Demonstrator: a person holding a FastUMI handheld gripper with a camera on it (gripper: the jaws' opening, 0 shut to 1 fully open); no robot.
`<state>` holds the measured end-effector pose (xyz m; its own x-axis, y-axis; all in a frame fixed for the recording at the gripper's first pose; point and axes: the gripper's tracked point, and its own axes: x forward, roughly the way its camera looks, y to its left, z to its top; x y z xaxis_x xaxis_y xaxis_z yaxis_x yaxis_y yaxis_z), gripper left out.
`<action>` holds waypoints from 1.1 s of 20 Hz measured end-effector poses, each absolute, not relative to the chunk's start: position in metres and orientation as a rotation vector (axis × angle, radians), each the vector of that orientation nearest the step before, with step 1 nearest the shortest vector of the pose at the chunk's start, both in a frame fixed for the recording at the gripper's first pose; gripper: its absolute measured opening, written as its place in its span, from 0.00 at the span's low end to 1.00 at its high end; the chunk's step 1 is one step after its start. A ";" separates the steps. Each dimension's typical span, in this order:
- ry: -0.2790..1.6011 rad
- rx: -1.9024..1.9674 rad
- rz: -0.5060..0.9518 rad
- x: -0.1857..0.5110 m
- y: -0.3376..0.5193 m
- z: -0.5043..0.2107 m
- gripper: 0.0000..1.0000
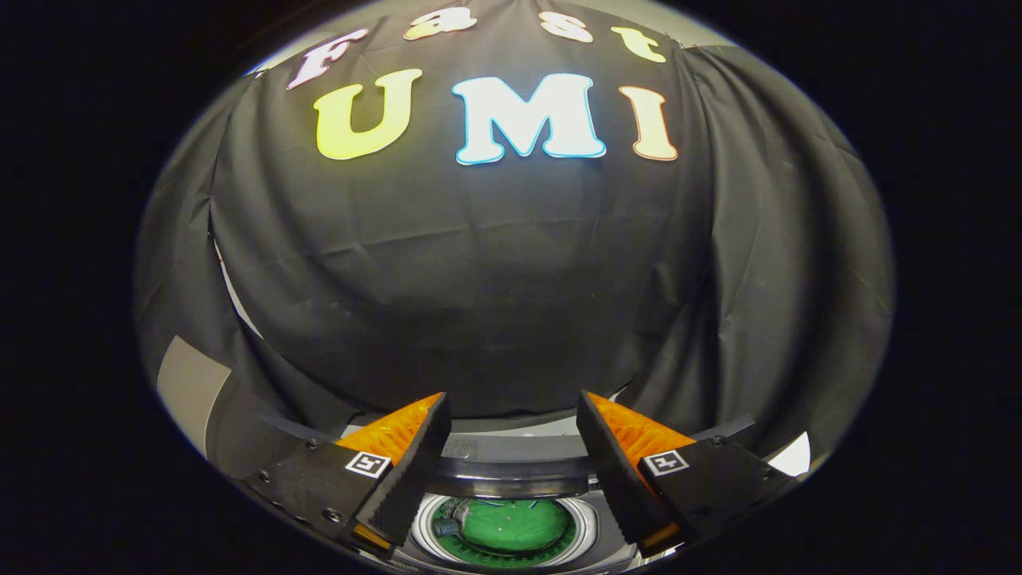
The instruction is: Put the clothes into the washing machine and then close the washing machine lid.
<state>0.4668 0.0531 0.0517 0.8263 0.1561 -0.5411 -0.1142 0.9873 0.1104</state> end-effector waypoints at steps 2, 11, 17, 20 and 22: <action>0.576 0.072 0.144 0.451 0.051 0.051 0.99; 0.512 0.084 0.137 0.389 0.047 0.035 0.98; 0.466 0.119 0.157 0.328 0.057 0.001 0.98; 0.480 0.111 0.189 0.290 0.066 -0.035 0.98; 0.476 0.092 0.206 0.270 0.069 -0.048 0.98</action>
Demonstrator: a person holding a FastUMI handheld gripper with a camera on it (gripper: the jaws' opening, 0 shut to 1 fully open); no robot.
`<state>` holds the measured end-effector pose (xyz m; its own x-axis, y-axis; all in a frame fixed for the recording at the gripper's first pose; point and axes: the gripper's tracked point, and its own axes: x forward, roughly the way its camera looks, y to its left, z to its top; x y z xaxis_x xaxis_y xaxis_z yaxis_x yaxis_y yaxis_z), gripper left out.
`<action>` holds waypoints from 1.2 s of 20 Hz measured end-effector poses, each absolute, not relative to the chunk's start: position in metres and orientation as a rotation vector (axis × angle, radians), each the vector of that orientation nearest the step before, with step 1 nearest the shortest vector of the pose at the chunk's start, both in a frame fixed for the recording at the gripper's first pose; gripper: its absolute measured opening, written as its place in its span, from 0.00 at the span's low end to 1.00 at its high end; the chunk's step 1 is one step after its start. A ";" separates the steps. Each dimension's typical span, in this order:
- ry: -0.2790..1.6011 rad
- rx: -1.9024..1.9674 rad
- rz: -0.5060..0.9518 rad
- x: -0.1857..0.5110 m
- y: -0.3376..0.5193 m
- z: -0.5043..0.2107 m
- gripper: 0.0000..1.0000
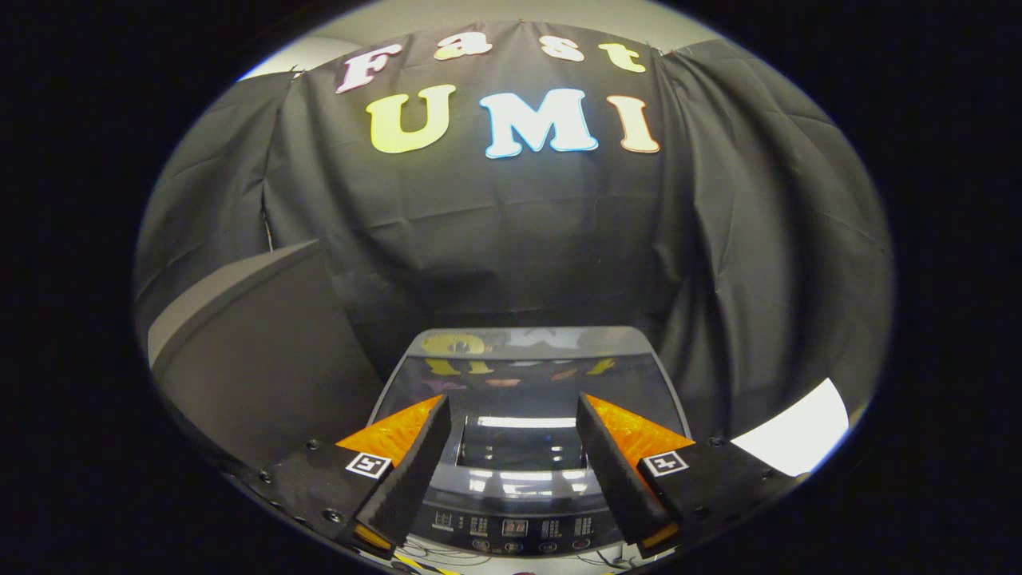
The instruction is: Put the clothes into the washing machine and then close the washing machine lid.
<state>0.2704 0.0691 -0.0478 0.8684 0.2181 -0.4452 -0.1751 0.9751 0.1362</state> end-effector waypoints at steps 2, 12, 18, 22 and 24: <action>0.478 0.084 0.220 0.260 0.071 -0.057 0.98; 0.248 0.063 0.283 0.173 0.063 -0.022 0.99; 0.173 0.151 0.249 0.072 0.044 -0.006 0.98; 0.132 0.182 0.194 0.035 0.026 0.013 0.98; 0.095 0.168 0.167 0.024 0.016 0.028 0.98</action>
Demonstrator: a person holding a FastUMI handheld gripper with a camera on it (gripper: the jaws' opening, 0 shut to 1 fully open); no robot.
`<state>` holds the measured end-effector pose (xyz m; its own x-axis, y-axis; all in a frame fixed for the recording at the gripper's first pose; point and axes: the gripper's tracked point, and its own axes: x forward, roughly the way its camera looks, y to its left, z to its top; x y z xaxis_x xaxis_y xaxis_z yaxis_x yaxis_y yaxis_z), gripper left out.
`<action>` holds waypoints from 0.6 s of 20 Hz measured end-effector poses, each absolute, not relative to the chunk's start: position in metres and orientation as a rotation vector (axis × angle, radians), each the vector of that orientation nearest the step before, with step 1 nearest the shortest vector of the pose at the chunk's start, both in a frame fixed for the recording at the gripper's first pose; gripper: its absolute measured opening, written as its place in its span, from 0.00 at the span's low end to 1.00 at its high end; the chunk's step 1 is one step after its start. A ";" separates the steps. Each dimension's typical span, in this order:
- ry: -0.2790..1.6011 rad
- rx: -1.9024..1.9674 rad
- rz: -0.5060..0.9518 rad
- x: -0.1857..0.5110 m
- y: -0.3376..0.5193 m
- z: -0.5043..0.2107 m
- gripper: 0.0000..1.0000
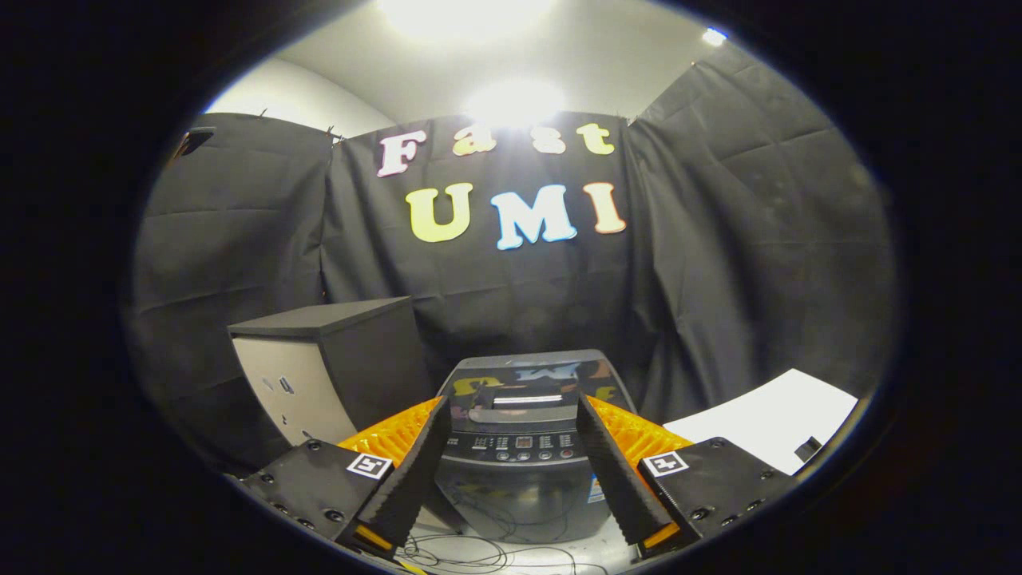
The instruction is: Put the clothes into the washing machine and then close the washing machine lid.
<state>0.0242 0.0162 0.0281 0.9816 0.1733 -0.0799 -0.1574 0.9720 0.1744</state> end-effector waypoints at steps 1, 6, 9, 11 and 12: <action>0.090 0.154 0.161 0.019 0.015 0.030 0.98; 0.058 0.083 0.167 0.008 0.010 0.035 0.98; 0.066 0.083 0.169 0.005 0.009 0.032 0.98; 0.056 0.072 0.174 0.004 0.010 0.035 0.98; 0.055 0.065 0.176 0.004 0.011 0.036 0.98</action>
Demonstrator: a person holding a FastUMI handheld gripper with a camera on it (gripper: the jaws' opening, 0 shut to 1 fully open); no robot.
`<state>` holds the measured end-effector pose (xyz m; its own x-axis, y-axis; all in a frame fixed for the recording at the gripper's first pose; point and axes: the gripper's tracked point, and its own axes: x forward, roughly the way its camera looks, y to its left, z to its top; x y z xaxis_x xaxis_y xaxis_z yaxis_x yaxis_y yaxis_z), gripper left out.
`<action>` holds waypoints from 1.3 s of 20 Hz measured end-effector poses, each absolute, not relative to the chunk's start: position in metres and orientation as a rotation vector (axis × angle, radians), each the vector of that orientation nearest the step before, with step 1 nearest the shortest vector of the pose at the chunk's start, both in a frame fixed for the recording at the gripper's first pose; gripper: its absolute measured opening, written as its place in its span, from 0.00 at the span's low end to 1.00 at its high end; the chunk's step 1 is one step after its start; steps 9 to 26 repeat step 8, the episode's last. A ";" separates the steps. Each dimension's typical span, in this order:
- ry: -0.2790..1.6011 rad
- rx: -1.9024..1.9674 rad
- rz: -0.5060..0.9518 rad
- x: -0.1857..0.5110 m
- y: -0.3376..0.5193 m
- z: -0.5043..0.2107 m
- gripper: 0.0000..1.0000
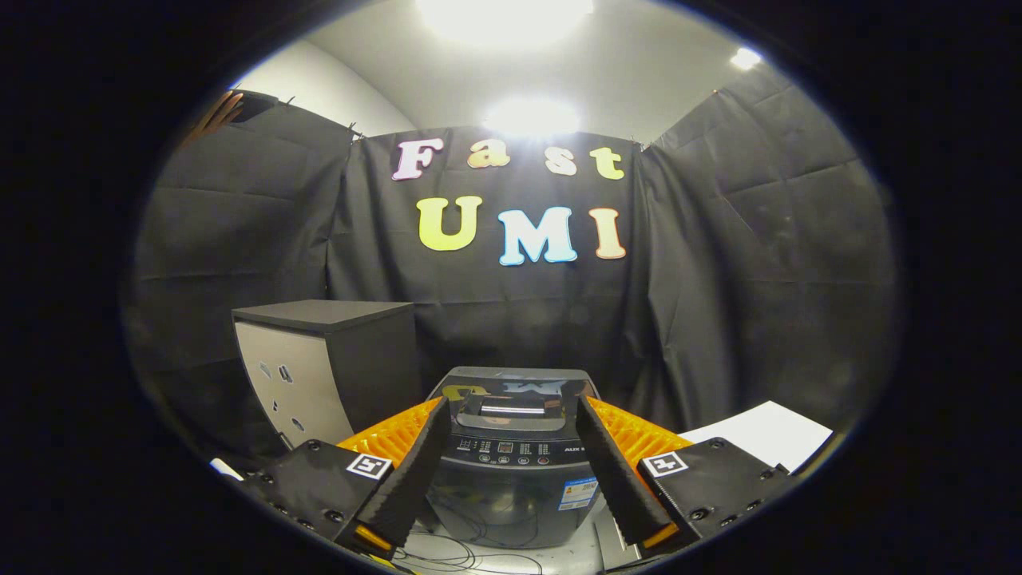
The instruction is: Put the clothes into the washing machine and then close the washing machine lid.
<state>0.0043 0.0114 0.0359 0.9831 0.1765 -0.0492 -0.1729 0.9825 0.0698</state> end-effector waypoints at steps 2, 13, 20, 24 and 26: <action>0.055 0.071 0.184 0.004 0.014 0.036 0.98; 0.059 0.040 0.201 0.006 0.018 0.038 0.98; 0.059 0.040 0.201 0.006 0.018 0.038 0.98; 0.059 0.040 0.201 0.006 0.018 0.038 0.98; 0.059 0.040 0.201 0.006 0.018 0.038 0.98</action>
